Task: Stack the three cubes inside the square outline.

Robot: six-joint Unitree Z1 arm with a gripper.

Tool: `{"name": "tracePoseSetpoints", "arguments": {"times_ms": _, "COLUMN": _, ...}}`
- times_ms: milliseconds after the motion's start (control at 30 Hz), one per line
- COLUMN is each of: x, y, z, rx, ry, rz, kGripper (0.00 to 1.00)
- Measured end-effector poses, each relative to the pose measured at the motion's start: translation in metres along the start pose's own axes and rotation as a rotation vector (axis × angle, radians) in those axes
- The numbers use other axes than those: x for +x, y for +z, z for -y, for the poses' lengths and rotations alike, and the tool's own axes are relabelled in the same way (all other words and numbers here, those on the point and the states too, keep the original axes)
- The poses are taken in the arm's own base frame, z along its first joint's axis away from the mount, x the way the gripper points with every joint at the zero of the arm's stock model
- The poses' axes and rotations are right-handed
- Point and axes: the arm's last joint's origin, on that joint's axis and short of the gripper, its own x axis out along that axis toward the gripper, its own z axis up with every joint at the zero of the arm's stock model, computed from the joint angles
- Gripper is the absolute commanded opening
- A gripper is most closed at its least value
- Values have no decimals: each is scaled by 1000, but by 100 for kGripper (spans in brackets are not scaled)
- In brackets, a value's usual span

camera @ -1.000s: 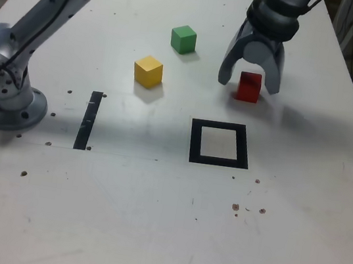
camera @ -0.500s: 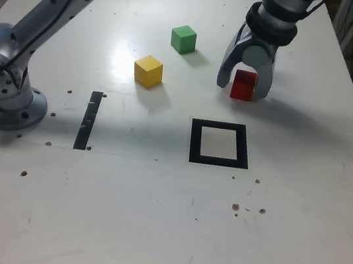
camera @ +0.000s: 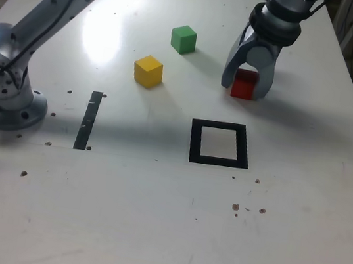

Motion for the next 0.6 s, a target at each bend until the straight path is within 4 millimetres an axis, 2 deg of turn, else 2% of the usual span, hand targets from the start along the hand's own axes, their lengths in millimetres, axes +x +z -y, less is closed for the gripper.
{"name": "tracePoseSetpoints", "arguments": {"times_ms": 133, "x": -13, "y": -10, "z": 2, "rx": 8, "ry": 9, "rz": 5, "kGripper": 19}}
{"name": "tracePoseSetpoints", "arguments": {"times_ms": 333, "x": -53, "y": -43, "z": 14, "rx": 29, "ry": 42, "rz": 34, "kGripper": 19}}
{"name": "tracePoseSetpoints", "arguments": {"times_ms": 433, "x": -64, "y": -60, "z": 28, "rx": 48, "ry": 52, "rz": 35, "kGripper": 19}}
{"name": "tracePoseSetpoints", "arguments": {"times_ms": 600, "x": -81, "y": -81, "z": 63, "rx": 78, "ry": 72, "rz": 48, "kGripper": 19}}
